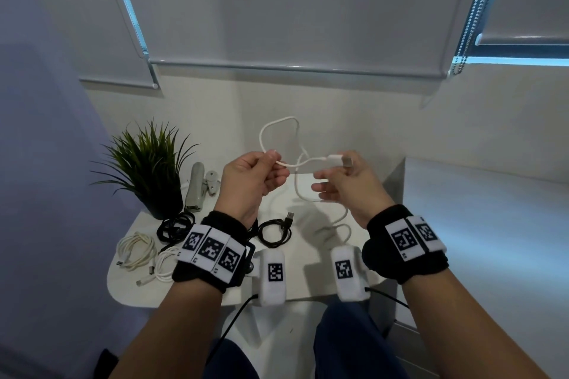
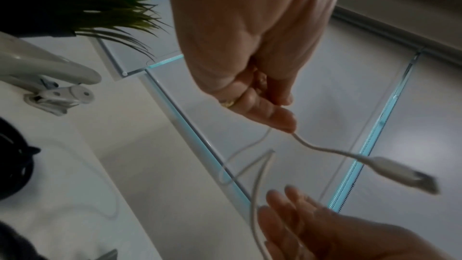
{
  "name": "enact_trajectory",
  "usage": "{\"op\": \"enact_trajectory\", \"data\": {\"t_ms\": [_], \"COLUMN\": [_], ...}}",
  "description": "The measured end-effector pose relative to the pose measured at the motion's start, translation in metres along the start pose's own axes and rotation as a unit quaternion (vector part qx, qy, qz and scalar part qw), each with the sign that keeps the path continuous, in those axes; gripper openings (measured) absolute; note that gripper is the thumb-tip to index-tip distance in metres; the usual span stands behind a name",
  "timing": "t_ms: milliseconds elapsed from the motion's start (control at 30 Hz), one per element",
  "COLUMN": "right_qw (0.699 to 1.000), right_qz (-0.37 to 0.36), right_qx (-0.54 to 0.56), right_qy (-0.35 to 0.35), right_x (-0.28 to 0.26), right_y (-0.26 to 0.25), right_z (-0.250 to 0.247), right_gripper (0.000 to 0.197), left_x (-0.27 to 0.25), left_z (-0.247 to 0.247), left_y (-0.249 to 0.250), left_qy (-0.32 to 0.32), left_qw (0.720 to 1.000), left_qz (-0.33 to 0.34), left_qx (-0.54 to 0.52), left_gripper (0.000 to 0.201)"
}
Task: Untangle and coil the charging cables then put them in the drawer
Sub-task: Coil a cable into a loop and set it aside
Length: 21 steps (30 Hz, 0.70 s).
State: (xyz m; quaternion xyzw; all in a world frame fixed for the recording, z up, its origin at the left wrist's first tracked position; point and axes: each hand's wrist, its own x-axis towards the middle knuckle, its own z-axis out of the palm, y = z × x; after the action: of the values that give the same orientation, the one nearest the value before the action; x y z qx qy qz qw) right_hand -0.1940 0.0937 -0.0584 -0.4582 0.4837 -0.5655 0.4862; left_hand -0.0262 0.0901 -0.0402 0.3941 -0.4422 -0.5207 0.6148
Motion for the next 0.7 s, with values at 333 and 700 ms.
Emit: {"op": "enact_trajectory", "data": {"t_ms": [333,700], "right_qw": [0.997,0.993], "right_qz": [-0.045,-0.050], "right_qx": [0.047,0.078], "right_qy": [-0.041,0.077], "right_x": [-0.012,-0.006], "right_y": [-0.012,-0.019], "right_z": [0.002,0.002], "right_gripper": [0.012,0.015], "left_x": [-0.007,-0.015], "left_z": [0.012,0.023], "left_y": [-0.011,-0.004], "left_qy": [-0.017,0.050], "left_qw": [0.999,0.997], "left_qz": [-0.030,0.056], "left_qx": [0.015,0.027], "left_gripper": [0.017,0.040]}}
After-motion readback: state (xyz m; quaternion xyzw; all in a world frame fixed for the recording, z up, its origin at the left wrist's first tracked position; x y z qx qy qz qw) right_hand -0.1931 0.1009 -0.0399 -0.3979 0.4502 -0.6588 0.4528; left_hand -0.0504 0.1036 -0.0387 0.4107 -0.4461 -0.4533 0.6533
